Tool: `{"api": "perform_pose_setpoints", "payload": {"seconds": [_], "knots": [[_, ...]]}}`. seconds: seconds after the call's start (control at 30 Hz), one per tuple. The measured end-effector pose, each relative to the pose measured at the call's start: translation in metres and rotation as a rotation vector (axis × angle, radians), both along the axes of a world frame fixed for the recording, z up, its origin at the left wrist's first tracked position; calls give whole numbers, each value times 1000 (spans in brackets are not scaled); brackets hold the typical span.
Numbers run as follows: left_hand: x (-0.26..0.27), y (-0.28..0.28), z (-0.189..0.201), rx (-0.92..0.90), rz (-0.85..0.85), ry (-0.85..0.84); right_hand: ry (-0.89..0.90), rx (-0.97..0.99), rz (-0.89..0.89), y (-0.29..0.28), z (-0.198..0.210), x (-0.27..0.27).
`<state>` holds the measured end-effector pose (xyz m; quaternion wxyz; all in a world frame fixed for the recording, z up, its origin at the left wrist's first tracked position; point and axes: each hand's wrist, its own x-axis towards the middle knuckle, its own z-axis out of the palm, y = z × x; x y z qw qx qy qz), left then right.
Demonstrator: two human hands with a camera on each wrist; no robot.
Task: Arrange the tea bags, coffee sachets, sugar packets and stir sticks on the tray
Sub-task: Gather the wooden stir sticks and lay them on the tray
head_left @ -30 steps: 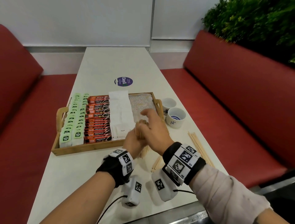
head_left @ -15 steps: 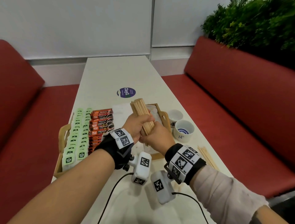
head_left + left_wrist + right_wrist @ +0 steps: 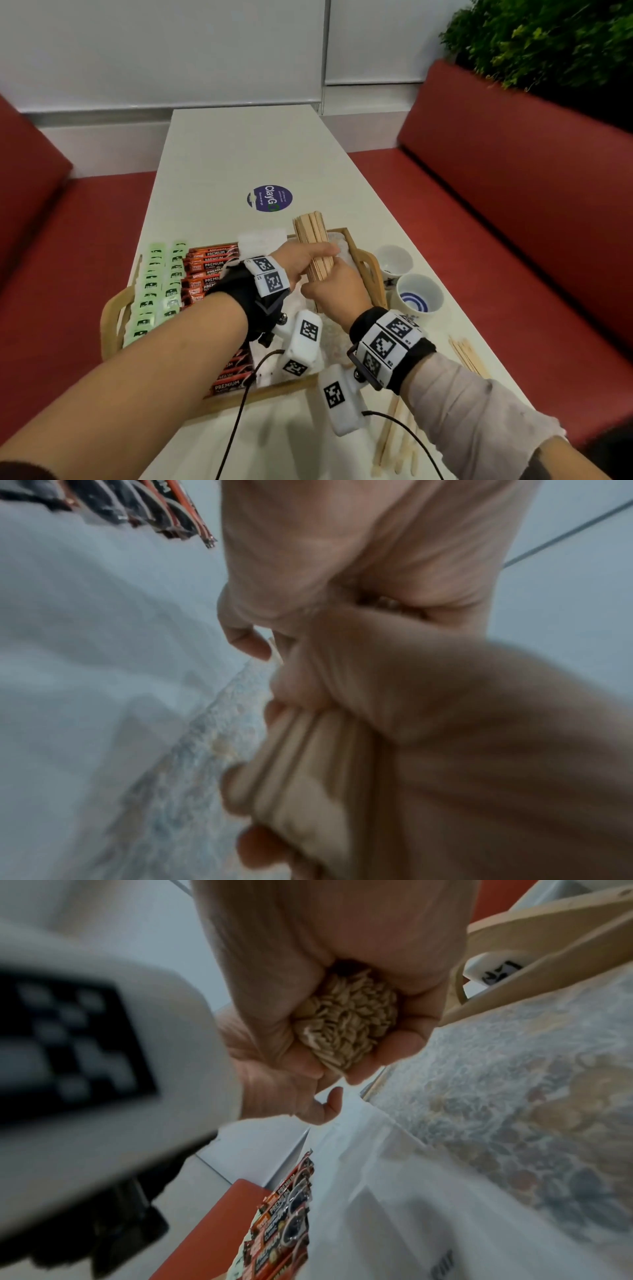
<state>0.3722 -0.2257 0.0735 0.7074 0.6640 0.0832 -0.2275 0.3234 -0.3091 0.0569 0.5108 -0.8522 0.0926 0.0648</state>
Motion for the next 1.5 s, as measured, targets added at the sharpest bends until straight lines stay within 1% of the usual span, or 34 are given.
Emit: {"api": "perform_pose_setpoints", "payload": {"seconds": [0.1, 0.17, 0.2, 0.27, 0.33, 0.43, 0.5, 0.6, 0.67, 0.7, 0.87, 1.03, 1.27, 1.3, 1.37, 1.43, 1.5], "knots": [[18, 3, -10, 160, -65, -10, 76, 2, 0, -8, -7, 10], [27, 6, -9, 286, -72, -52, 126, -16, -27, -14, -13, 15], [33, 8, -9, 364, -65, -96, 152, -29, -35, -17, -15, 17], [41, 14, -8, 539, -97, -250, 212, -71, -32, -19, -21, 20], [45, 21, -8, 703, -225, -408, 274, -153, -17, -17, -25, 24], [45, 27, -13, 894, -482, -600, 329, -257, -17, -15, -32, 31], [44, 27, -17, 962, -600, -636, 346, -289, -19, -13, -35, 34], [43, 27, -23, 1061, -787, -633, 352, -313, -33, -11, -39, 36], [42, 28, -28, 1109, -888, -636, 359, -348, -23, -9, -41, 38], [41, 29, -29, 1128, -910, -633, 365, -371, -9, -9, -42, 39], [33, 25, -21, 1212, -876, -629, 369, -458, 36, -8, -44, 42], [35, 27, -23, 1265, -922, -616, 369, -536, 87, -12, -42, 40], [36, 26, -29, 1321, -924, -603, 405, -525, 109, -16, -38, 37], [38, 25, -28, 1358, -969, -623, 408, -521, 109, -17, -38, 37], [37, 24, -26, 1313, -1003, -566, 417, -497, 103, -17, -36, 37], [38, 24, -25, 1280, -999, -575, 421, -460, 103, -18, -35, 37], [37, 25, -26, 1264, -922, -579, 423, -427, 110, -20, -33, 36]]}}
